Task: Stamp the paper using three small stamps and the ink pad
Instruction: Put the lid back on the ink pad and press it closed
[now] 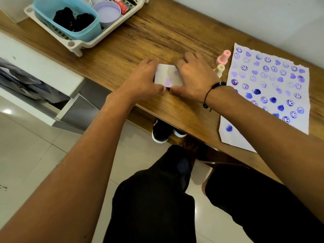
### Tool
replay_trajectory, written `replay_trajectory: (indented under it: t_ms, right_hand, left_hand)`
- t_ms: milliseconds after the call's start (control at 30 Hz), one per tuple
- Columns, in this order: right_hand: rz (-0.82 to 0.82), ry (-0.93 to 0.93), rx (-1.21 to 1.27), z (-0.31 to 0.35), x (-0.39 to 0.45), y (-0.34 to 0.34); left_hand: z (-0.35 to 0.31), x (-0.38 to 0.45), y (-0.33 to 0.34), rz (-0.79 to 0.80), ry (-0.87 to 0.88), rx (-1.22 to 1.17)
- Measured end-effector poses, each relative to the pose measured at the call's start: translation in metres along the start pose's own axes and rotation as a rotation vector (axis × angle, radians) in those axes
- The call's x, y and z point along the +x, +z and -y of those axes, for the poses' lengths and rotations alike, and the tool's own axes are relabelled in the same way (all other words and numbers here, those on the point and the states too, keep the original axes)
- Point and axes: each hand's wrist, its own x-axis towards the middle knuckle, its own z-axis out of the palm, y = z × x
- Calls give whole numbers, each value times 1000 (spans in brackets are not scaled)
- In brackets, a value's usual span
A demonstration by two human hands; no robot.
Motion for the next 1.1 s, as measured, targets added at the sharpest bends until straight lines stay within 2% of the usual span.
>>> replay_trajectory:
  t_ms: [433, 1100]
  right_hand:
    - [-38, 21, 37, 0, -5, 2]
    - [57, 108, 72, -25, -10, -16]
  left_hand:
    - [-6, 0, 1, -9, -9, 31]
    - [-12, -2, -1, 13, -49, 33]
